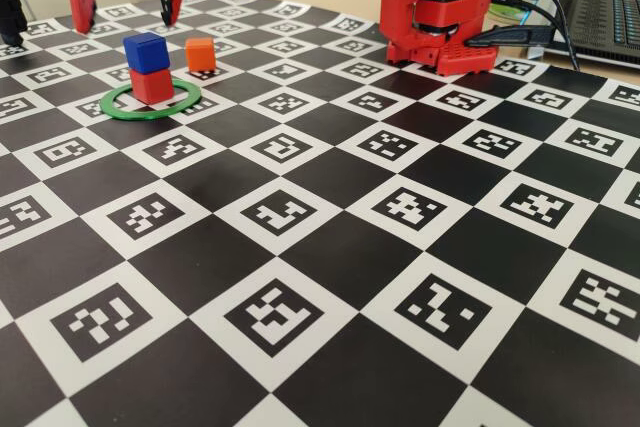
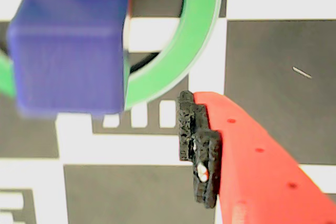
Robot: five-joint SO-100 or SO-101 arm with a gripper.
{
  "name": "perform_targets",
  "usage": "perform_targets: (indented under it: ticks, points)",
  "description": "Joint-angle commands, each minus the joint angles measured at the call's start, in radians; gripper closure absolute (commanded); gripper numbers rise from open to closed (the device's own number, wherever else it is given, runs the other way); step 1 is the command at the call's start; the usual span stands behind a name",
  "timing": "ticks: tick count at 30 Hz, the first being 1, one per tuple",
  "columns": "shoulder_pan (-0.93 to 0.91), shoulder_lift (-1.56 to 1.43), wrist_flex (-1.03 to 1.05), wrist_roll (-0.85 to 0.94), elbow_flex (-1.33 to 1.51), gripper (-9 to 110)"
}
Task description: Grab the red cube then put it in the green circle then put the blue cube on top and finally the orange cube on top
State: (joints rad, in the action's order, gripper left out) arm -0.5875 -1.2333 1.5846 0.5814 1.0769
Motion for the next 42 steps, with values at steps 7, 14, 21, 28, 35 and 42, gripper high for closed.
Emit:
perform_targets:
  ticks: [7,14,21,28,35,42]
  points:
    - [-0.087,-0.4,0.028,0.127,0.175,54]
    - [-0.19,-0.414,0.003,0.195,0.33,53]
    - [-0.279,-0.379,-0.121,0.279,0.445,52]
    - [-0.293,-0.301,-0.215,0.284,0.548,52]
    - [-0.284,-0.213,-0.388,0.255,0.647,52]
    - [-0.284,-0.152,-0.443,0.245,0.644,52]
